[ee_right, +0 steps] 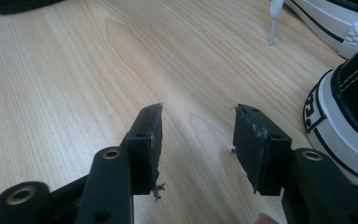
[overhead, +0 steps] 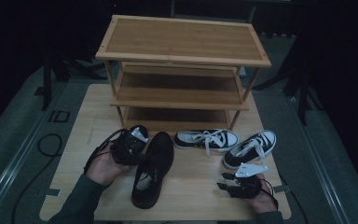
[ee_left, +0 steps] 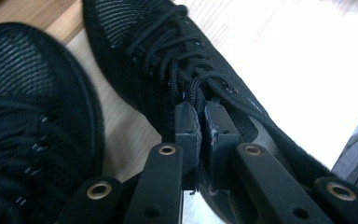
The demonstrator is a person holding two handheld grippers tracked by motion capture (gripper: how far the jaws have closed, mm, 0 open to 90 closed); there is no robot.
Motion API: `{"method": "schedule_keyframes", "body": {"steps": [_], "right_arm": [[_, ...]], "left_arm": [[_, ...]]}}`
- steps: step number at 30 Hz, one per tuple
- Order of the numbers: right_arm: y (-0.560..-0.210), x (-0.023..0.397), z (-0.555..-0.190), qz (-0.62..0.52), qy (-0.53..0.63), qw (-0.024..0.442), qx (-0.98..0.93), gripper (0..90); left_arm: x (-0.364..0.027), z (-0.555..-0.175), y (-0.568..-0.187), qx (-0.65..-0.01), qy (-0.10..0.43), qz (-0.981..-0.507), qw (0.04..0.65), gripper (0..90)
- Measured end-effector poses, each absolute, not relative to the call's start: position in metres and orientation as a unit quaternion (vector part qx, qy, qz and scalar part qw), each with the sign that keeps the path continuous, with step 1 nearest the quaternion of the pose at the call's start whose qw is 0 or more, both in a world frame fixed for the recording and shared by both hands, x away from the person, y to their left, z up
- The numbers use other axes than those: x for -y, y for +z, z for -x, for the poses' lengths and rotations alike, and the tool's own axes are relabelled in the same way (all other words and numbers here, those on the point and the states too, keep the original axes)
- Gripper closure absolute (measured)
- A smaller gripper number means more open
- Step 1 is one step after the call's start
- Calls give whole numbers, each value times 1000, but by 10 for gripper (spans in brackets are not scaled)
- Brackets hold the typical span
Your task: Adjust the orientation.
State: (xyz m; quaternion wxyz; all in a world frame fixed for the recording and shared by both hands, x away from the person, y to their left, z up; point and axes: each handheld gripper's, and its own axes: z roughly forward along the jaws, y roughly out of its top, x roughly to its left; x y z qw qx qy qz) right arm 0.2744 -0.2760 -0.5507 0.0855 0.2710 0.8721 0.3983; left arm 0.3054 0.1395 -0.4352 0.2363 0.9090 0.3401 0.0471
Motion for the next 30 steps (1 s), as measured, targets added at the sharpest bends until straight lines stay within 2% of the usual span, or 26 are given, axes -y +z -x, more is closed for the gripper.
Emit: {"method": "schedule_keyframes", "body": {"steps": [22,30], "right_arm": [[-550,276,-275,-272,396,91,-873,521],[-550,279,-276,-276,398,93,-870,511]], "left_arm": [[-182,-302,-433,-355,76,-904,226,859],[-179,-299,-433,-347,74,-908,222,858]]}}
